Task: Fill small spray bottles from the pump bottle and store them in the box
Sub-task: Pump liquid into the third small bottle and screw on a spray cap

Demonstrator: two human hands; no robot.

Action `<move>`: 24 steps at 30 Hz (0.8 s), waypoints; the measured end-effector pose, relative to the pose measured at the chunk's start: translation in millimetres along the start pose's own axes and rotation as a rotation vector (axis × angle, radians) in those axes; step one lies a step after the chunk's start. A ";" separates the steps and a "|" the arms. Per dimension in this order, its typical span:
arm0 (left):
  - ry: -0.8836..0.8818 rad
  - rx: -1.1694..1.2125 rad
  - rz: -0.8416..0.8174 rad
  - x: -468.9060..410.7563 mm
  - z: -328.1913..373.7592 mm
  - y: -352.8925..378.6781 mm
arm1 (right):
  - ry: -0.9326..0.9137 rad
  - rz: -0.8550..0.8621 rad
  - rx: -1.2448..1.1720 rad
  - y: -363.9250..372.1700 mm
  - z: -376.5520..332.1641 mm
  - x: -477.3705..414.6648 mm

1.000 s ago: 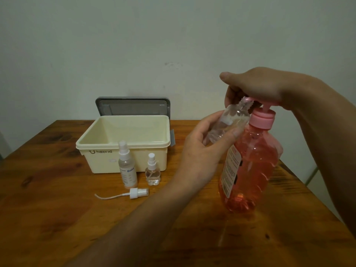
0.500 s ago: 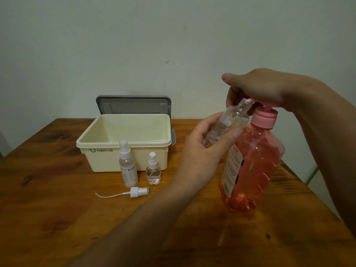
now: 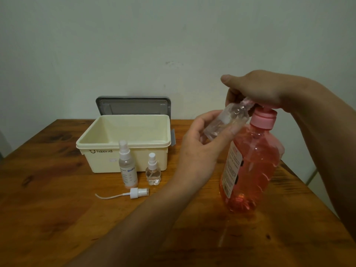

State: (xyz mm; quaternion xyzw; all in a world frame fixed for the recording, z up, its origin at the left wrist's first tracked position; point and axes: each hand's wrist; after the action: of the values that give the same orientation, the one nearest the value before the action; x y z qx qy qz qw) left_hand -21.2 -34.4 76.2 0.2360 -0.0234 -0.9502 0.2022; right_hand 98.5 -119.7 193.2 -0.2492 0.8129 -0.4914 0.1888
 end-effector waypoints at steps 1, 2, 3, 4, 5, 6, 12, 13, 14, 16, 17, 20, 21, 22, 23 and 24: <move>0.007 0.012 0.013 -0.1 0.4 -0.2 | 0.004 0.000 -0.004 0.5 0.9 0.5; 0.010 0.019 0.027 0.0 0.4 -0.6 | 0.005 0.001 -0.011 1.1 1.3 0.5; 0.006 0.026 0.040 0.4 0.4 -0.7 | 0.004 0.003 -0.018 1.2 1.4 0.7; -0.004 0.036 0.051 0.4 0.1 -0.5 | 0.002 0.006 -0.026 1.1 1.4 0.6; -0.014 0.049 0.055 0.3 0.1 -0.4 | 0.001 0.010 -0.036 0.3 1.0 0.9; -0.021 0.063 0.057 0.5 0.8 -0.2 | 0.001 0.014 -0.046 -0.9 0.2 1.6; -0.016 0.113 0.056 -0.5 1.7 -2.1 | -0.014 0.014 -0.033 -2.8 -0.4 1.9; -0.019 0.112 0.049 0.5 0.8 -2.7 | -0.014 0.011 -0.030 -1.6 1.2 2.1; -0.024 0.113 0.042 1.5 0.0 -3.4 | -0.014 0.008 -0.034 -0.6 2.8 2.1; -0.030 0.122 0.024 3.4 -2.5 -4.6 | -0.010 0.008 -0.049 0.4 4.2 2.3; -0.033 0.126 0.020 4.3 -3.7 -5.1 | -0.008 0.008 -0.053 0.9 4.4 1.9; -0.036 0.133 0.019 4.2 -4.1 -6.2 | -0.011 0.010 -0.067 -0.4 3.0 0.3; -0.032 0.130 0.021 3.4 -3.5 -6.3 | -0.015 0.011 -0.072 -2.3 2.0 0.0; -0.027 0.122 0.026 2.7 -2.9 -7.3 | -0.020 0.009 -0.077 -3.2 0.5 -1.1; -0.021 0.117 0.029 1.9 -2.0 -6.8 | -0.018 0.010 -0.075 -4.8 -0.5 -0.5; -0.016 0.115 0.031 1.2 -1.7 -7.0 | -0.016 0.010 -0.073 -4.9 -1.0 -0.4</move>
State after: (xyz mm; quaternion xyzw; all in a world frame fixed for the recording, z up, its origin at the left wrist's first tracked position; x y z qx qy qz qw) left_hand -23.9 -28.4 73.1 0.2394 -0.0834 -0.9458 0.2029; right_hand 99.3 -120.7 198.1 -0.2556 0.8300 -0.4585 0.1886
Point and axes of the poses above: each hand's wrist, its own x-axis away from the middle knuckle, its own y-axis out of the palm, z = x × y, and after that the axes turned 5 degrees about y, right-handed
